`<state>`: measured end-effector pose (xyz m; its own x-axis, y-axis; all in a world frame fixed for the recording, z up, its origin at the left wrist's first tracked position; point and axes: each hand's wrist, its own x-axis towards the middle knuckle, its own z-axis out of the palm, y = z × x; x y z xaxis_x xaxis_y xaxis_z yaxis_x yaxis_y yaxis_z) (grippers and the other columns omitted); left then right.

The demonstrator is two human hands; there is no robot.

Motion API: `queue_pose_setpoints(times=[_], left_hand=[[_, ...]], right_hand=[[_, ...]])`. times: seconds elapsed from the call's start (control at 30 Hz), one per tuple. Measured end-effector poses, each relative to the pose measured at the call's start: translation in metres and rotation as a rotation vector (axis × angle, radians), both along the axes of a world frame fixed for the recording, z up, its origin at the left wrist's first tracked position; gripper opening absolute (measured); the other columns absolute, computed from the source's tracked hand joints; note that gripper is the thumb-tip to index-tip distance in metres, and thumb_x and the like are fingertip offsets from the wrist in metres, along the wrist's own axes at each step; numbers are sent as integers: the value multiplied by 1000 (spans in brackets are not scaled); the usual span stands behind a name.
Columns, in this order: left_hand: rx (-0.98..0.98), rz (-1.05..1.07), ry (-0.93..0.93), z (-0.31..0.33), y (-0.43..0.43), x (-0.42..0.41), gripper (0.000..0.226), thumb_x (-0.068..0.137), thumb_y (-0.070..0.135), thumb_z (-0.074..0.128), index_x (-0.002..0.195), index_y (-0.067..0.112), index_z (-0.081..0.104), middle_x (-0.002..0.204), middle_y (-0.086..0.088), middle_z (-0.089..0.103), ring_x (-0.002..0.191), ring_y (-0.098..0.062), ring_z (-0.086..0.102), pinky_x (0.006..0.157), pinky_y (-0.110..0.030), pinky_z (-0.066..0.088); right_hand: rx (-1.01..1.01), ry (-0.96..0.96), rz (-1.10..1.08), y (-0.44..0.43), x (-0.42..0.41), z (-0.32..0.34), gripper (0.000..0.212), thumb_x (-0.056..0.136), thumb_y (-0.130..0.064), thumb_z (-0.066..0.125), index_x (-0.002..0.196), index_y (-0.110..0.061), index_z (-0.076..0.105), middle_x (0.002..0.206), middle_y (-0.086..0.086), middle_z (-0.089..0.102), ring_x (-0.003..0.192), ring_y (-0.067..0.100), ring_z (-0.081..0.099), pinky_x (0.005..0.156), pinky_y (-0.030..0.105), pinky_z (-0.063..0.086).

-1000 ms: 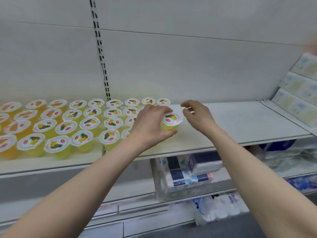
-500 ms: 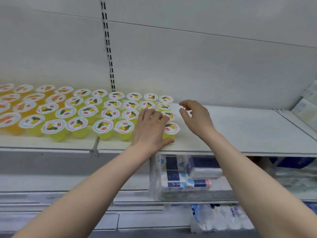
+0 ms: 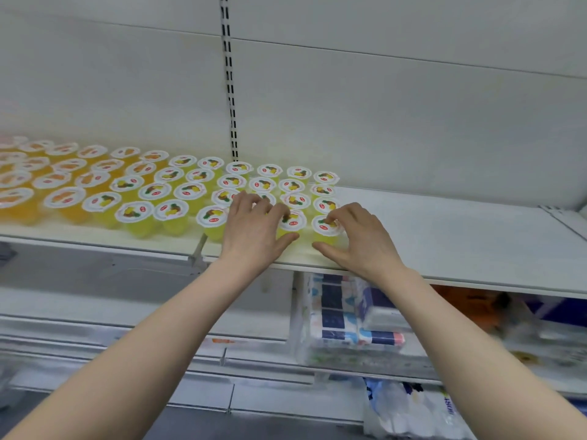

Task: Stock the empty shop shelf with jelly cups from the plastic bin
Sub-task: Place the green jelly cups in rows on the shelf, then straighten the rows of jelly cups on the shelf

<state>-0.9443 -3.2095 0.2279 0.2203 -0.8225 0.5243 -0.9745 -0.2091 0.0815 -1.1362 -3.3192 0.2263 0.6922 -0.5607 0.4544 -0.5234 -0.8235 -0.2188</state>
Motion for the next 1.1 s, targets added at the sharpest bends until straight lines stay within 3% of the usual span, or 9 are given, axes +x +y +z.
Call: queue_pose_setpoints(times=[0.1, 0.3, 0.37, 0.5, 0.63, 0.73, 0.83, 0.93, 1.1], left_hand=[[-19, -13, 73, 0, 0, -5, 38, 74, 49, 73, 96, 20, 66, 87, -5, 72, 105, -32, 54, 98, -45, 32], [-45, -42, 93, 1, 10, -6, 35, 72, 48, 72, 92, 20, 66, 82, -4, 72, 107, -31, 52, 93, -41, 35], [-36, -48, 75, 1, 11, -5, 36, 73, 51, 69, 94, 22, 65, 85, -3, 72, 110, -30, 51, 94, -41, 35], [-39, -57, 65, 6, 8, -3, 50, 76, 69, 50, 93, 25, 66, 94, 1, 71, 113, -28, 51, 98, -43, 37], [-24, -56, 84, 20, -6, 10, 50, 88, 62, 43, 106, 23, 68, 106, -1, 71, 118, -28, 49, 102, -42, 35], [38, -65, 91, 35, -26, 23, 42, 91, 55, 52, 117, 24, 64, 113, -1, 68, 120, -28, 47, 103, -40, 31], [161, -68, 83, 48, -46, 26, 46, 88, 60, 52, 120, 28, 61, 118, -1, 65, 122, -28, 45, 105, -38, 28], [283, -52, 49, 52, -61, 24, 49, 84, 65, 54, 117, 29, 63, 111, -3, 67, 118, -29, 47, 107, -39, 27], [351, -32, 9, 47, -74, 29, 55, 77, 70, 57, 115, 31, 63, 101, -2, 70, 115, -28, 53, 113, -43, 22]], right_hand=[[29, 4, -16, 0, 1, 3, 37, 82, -43, 70, 108, -20, 61, 109, 2, 57, 99, 24, 56, 85, 36, 45], [59, 13, -17, 3, 0, 8, 35, 79, -39, 72, 105, -18, 61, 104, 2, 57, 94, 24, 56, 82, 34, 45], [52, 16, -16, 5, -1, 8, 36, 78, -41, 70, 105, -18, 61, 104, 1, 57, 95, 24, 56, 83, 34, 43], [82, 0, -15, 4, -1, 14, 47, 81, -64, 49, 105, -26, 62, 109, -4, 58, 101, 18, 54, 88, 37, 43], [156, -102, -101, -12, 7, 29, 32, 92, -51, 53, 108, -24, 63, 114, -4, 58, 106, 18, 54, 93, 38, 43], [228, 15, -215, -26, 20, 41, 34, 90, -49, 58, 111, -23, 61, 118, -1, 57, 108, 21, 54, 92, 38, 44], [351, 125, -291, -34, 36, 50, 40, 82, -59, 62, 104, -26, 59, 108, -3, 59, 103, 21, 56, 85, 36, 46], [428, 145, -320, -40, 45, 51, 41, 78, -57, 67, 102, -24, 58, 99, -10, 56, 96, 17, 57, 78, 33, 46], [462, 107, -343, -47, 49, 48, 34, 76, -50, 68, 99, -26, 61, 98, -6, 64, 92, 17, 60, 77, 32, 49]])
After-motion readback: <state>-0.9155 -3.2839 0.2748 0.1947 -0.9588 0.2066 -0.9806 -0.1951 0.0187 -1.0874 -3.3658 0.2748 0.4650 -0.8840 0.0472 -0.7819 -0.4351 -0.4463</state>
